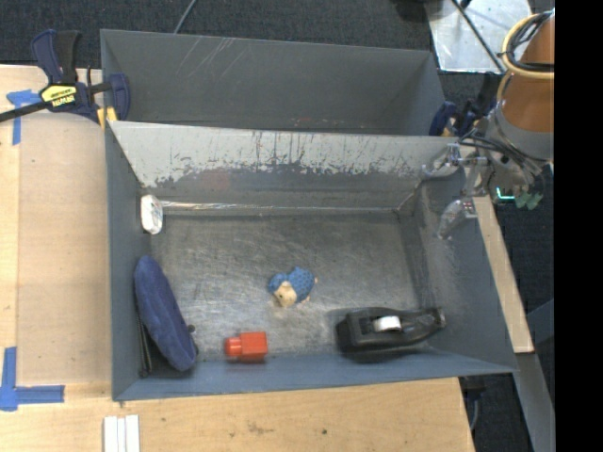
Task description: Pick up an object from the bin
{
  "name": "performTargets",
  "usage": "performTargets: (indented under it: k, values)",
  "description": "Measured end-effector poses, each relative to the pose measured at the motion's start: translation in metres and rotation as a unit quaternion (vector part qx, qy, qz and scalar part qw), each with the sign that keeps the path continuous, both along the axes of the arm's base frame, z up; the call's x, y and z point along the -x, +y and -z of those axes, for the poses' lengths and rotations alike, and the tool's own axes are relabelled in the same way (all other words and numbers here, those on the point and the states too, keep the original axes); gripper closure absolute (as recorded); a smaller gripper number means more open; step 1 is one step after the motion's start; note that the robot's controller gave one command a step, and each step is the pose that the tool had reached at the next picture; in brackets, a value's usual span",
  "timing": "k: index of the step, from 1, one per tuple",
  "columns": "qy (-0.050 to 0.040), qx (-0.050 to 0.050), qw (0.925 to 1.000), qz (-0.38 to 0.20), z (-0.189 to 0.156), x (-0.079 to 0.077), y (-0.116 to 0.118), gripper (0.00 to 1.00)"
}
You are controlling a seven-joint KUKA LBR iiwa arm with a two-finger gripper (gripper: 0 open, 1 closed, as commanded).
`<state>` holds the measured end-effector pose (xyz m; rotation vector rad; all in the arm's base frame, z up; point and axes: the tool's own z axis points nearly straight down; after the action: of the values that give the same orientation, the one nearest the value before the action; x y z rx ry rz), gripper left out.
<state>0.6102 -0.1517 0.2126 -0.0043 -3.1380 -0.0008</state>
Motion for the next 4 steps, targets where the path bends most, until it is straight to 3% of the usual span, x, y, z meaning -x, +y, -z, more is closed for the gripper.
performTargets:
  k: [1, 2, 3, 4]
  values:
    - [-0.0002, -0.002, 0.9972, -0.075, 0.103, -0.001, 0.078, 0.0]
    - [-0.0057, -0.002, 0.9996, -0.029, 0.063, -0.013, 0.18, 0.0]
    - [-0.0093, 0.001, 0.9769, -0.213, 0.138, 0.066, 0.172, 0.0]
    - [-0.0039, 0.002, 0.9805, -0.196, 0.137, 0.037, 0.21, 0.0]
